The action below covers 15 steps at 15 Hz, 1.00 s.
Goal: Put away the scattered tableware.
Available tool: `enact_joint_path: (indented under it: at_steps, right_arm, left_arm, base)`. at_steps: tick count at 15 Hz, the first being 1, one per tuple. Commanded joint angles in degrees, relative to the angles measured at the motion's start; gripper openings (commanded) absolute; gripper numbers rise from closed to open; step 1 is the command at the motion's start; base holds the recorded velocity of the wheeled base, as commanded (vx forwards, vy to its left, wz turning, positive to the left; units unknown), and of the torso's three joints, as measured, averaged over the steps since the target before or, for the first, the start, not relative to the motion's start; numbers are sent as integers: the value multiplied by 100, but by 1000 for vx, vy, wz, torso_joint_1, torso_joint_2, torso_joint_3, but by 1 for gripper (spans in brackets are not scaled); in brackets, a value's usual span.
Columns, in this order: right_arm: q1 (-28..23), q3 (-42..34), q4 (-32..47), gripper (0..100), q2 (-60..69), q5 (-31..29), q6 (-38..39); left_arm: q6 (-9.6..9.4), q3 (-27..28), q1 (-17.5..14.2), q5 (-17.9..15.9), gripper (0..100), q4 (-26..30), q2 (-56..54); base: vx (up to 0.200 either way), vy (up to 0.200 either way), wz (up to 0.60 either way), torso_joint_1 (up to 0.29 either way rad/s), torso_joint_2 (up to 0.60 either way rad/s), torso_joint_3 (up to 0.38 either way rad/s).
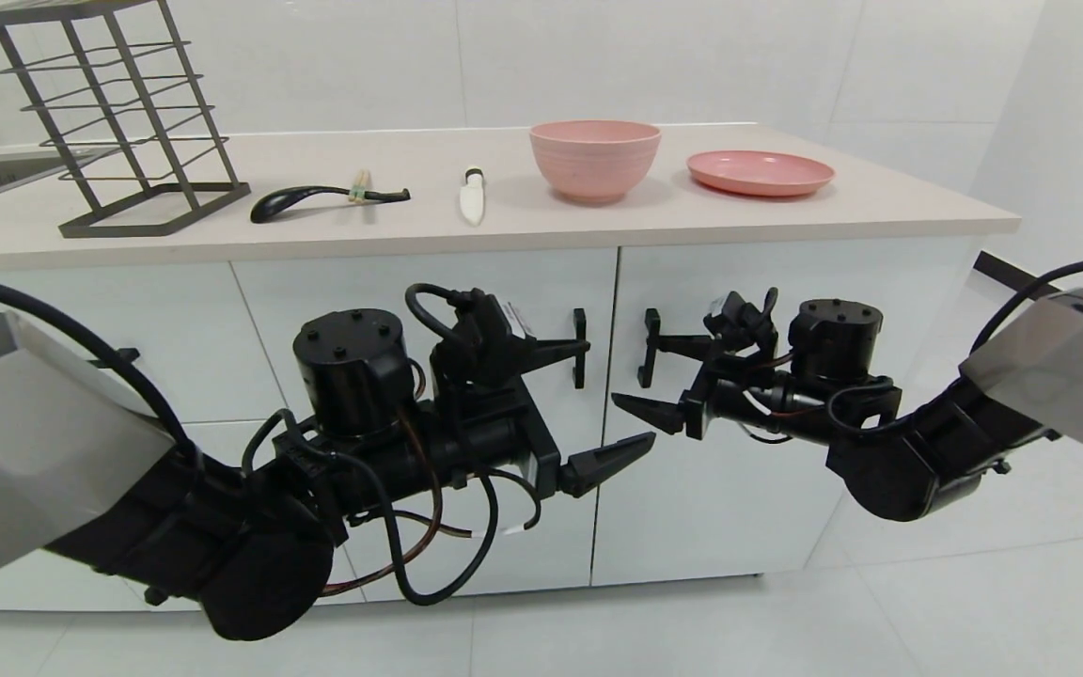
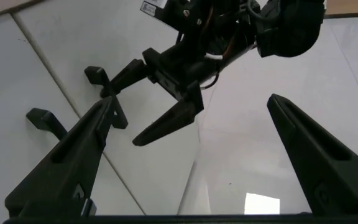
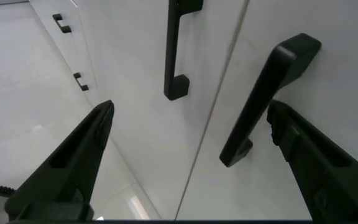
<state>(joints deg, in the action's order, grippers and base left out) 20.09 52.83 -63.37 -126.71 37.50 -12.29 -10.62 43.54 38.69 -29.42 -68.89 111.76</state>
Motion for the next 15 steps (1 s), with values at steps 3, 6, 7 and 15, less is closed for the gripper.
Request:
enact_joint_path:
  at_steps: [3, 6, 7, 15]
  right_arm:
    - [56, 306, -9, 100, -275, 302, -2]
    - [30, 78, -18, 100, -205, 706, -2]
    - [30, -89, -35, 100, -12, 864, -2]
    - [-84, -1961, -97, 100, 1623, 1594, -19]
  left_arm:
    - [113, 216, 7, -38, 100, -11, 267]
    - [341, 330, 42, -310, 100, -19, 320]
    - [341, 453, 33, -346, 100, -46, 399]
    - [631, 1429, 68, -249, 100, -257, 1128]
  base:
    - [0, 0, 0, 0, 0, 0]
    - [0, 0, 0, 0, 0, 0]
    - [0, 0, 0, 0, 0, 0]
    - [0, 0, 0, 0, 0, 0]
